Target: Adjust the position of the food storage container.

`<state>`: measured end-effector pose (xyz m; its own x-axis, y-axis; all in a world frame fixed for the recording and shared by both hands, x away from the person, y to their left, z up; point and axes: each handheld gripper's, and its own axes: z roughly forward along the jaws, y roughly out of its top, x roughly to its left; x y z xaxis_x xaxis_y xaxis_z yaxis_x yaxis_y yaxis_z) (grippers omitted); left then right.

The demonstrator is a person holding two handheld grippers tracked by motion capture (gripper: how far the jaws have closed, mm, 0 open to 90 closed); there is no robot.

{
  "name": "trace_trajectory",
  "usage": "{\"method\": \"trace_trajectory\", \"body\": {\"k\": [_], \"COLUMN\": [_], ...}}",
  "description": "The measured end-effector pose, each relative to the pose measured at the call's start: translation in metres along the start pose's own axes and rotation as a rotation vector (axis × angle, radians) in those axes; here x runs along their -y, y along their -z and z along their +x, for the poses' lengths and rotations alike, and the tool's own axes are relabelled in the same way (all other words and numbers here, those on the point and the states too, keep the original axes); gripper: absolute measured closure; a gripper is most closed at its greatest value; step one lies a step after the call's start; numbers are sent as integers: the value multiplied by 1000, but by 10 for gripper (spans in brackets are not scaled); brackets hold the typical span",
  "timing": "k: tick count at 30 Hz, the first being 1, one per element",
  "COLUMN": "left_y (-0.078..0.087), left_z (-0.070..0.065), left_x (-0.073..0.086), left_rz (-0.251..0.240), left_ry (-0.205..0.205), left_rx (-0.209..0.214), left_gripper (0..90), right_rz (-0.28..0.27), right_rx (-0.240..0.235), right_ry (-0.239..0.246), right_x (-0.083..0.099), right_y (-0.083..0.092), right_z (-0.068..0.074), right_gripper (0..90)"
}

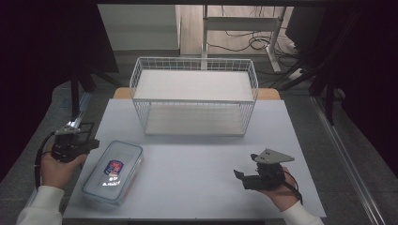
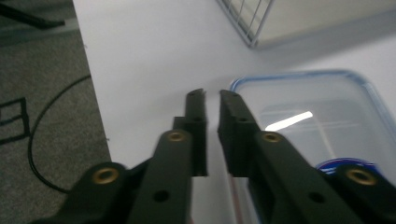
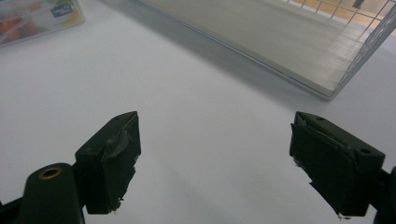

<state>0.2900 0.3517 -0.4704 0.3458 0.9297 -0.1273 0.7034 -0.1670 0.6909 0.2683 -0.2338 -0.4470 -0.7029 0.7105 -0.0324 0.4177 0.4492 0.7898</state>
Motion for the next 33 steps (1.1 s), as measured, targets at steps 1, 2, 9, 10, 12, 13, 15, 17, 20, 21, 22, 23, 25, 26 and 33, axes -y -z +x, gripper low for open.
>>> {"method": "trace_trajectory", "body": {"k": [1, 2, 9, 10, 12, 13, 15, 17, 20, 21, 22, 23, 25, 26, 33], "left_y": [-4, -7, -24, -24, -26, -28, -29, -31, -34, -37, -37, -41, -43, -45, -60], "left_z": [0, -1, -2, -2, -2, -3, -4, -6, -14, -20, -20, -29, -35, -41, -77], "left_x": [1, 1, 1, 1, 0, -1, -1, -2, -5, -8, -8, -13, -16, -18, -33], "left_rz": [11, 18, 73, 76, 82, 87, 91, 90, 103, 113, 113, 132, 141, 147, 184], "left_ry": [-10, -18, -60, -62, -63, -65, -66, -67, -95, -116, -116, -147, -168, -185, -303], "left_rx": [7, 13, 15, 14, 12, 8, 5, 9, 25, 31, 31, 45, 57, 63, 109], "left_gripper": [885, 885, 900, 900, 900, 900, 900, 900, 900, 900, 900, 900, 900, 900, 900], "right_rz": [1, 1, 3, -1, -2, -1, 3, 5, 5, 3, 3, 6, 9, 11, 9], "right_rx": [0, 0, 6, 7, 8, 9, 9, 10, 9, 9, 9, 7, 6, 5, 8], "right_ry": [1, 1, 0, -2, -6, -7, -3, -2, -2, -1, -1, -1, -3, -1, -4], "right_x": [0, 0, 2, 2, 1, 1, 2, 2, 1, 1, 1, 1, 1, 1, 2], "right_y": [0, 0, 1, 1, 1, 1, 1, 1, 0, 0, 0, -2, -2, -3, -1], "right_z": [0, 0, -1, -1, -2, -2, -2, -1, -1, -1, -1, -1, -1, -1, -2], "right_gripper": [167, 167, 167, 167, 167, 167, 167, 167, 167, 167, 167, 167, 167, 167, 168]}}
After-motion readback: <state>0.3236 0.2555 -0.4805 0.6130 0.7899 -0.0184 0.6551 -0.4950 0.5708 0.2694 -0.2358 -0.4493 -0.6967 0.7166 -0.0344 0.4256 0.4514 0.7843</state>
